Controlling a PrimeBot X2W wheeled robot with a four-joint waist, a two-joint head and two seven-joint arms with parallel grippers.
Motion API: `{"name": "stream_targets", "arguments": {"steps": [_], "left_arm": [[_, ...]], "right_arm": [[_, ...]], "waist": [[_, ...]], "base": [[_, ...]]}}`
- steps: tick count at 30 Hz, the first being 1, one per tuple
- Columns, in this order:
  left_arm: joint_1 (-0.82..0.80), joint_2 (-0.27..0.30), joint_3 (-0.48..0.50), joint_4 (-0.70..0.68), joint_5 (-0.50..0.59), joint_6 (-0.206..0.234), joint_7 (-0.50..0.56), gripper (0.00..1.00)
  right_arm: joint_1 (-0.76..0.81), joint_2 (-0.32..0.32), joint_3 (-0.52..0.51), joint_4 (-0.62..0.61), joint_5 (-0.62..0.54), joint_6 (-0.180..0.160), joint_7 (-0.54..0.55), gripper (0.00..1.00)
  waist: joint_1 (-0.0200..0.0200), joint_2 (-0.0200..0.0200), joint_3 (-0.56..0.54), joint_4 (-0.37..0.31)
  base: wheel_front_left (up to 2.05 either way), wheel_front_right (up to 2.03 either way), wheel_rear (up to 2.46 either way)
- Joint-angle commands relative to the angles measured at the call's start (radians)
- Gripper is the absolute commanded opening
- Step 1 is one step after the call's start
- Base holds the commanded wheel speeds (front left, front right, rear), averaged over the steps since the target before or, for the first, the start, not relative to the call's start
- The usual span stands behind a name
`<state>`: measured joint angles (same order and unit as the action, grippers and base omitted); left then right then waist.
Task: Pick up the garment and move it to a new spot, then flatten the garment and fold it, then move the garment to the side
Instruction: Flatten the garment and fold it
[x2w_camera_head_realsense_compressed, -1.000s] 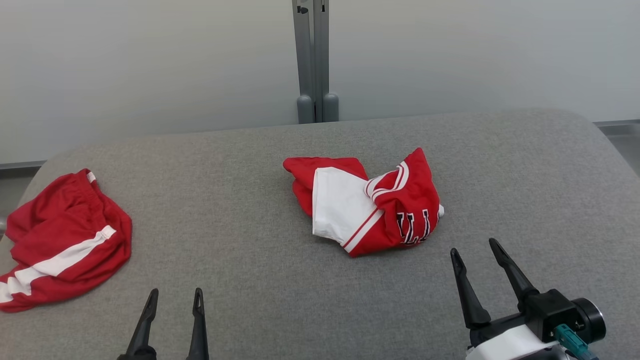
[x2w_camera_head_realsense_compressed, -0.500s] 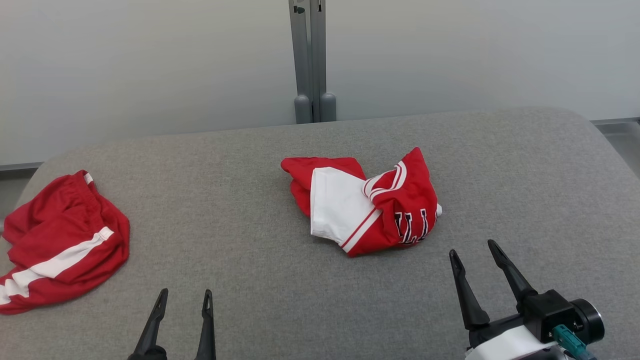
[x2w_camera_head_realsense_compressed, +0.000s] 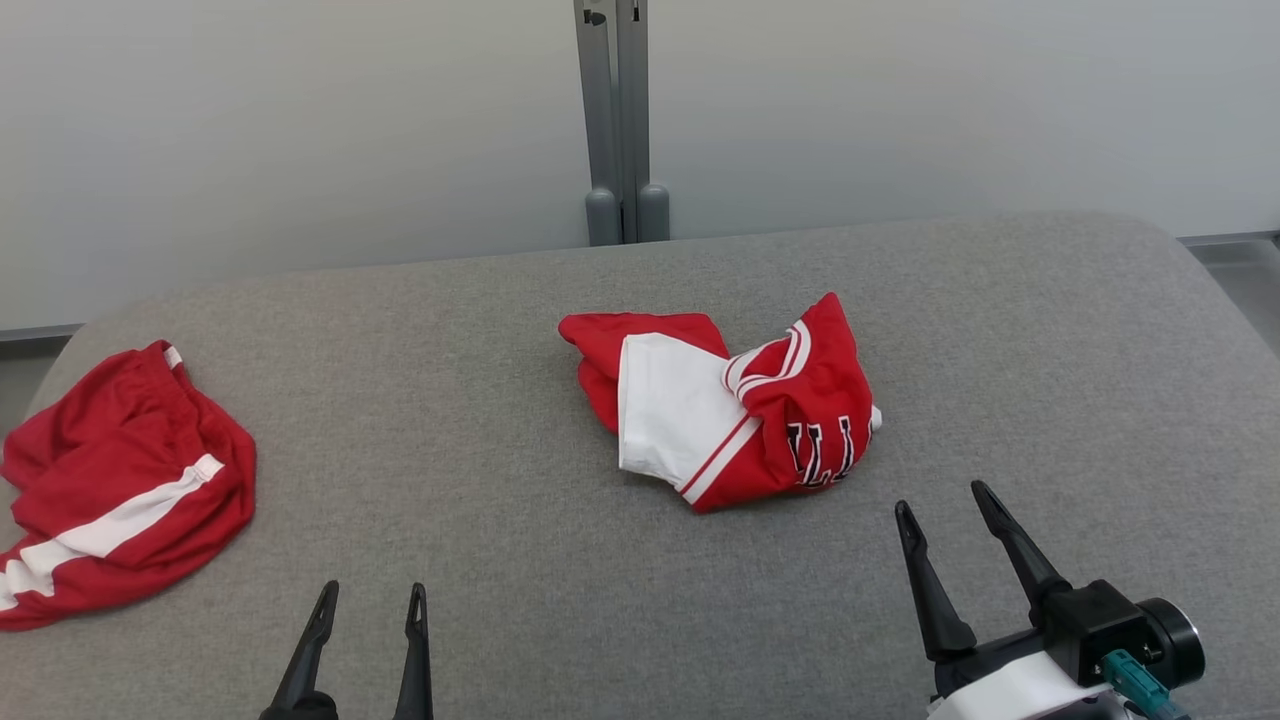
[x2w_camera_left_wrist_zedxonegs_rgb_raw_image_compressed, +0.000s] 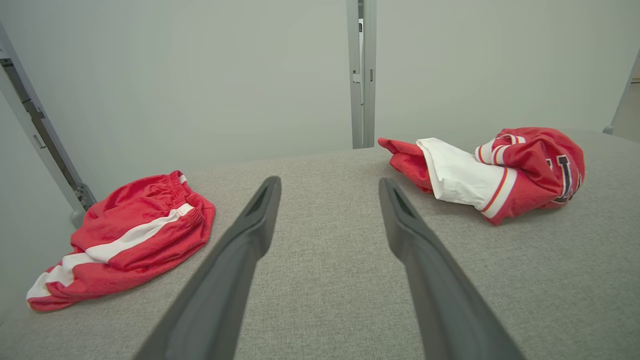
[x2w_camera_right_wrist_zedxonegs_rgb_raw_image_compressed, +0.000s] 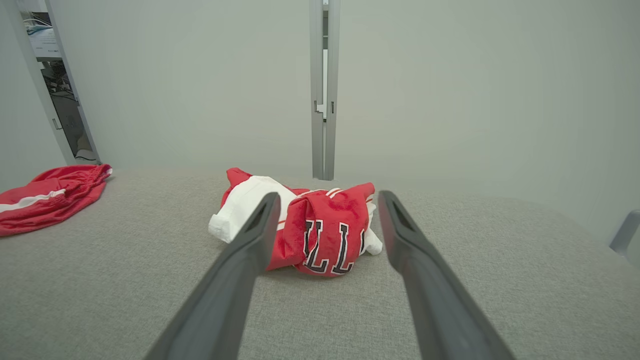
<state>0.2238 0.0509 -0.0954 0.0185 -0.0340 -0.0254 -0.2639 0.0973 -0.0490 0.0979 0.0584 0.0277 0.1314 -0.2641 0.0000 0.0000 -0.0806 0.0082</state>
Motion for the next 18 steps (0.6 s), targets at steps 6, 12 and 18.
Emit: {"name": "stream_targets", "arguments": {"steps": [6,12,18], "left_arm": [[-0.021,0.0,0.002,0.01,0.016,0.003,0.0,1.0],[-0.028,0.0,0.0,0.028,-0.004,0.005,0.0,1.0],[-0.052,0.0,-0.006,0.04,-0.007,0.009,0.0,1.0]], "right_arm": [[-0.005,-0.002,0.002,0.003,0.005,-0.001,0.0,1.0],[-0.009,-0.002,0.002,0.003,0.001,-0.001,0.0,1.0],[-0.017,-0.002,0.011,-0.001,-0.003,-0.001,0.0,1.0]], "waist": [[0.0,0.0,0.005,-0.003],[0.0,0.0,0.013,-0.005],[0.0,0.0,0.036,-0.01]], "base": [[0.0,0.0,0.0],[0.0,0.0,0.0],[0.0,0.0,0.0]]}}
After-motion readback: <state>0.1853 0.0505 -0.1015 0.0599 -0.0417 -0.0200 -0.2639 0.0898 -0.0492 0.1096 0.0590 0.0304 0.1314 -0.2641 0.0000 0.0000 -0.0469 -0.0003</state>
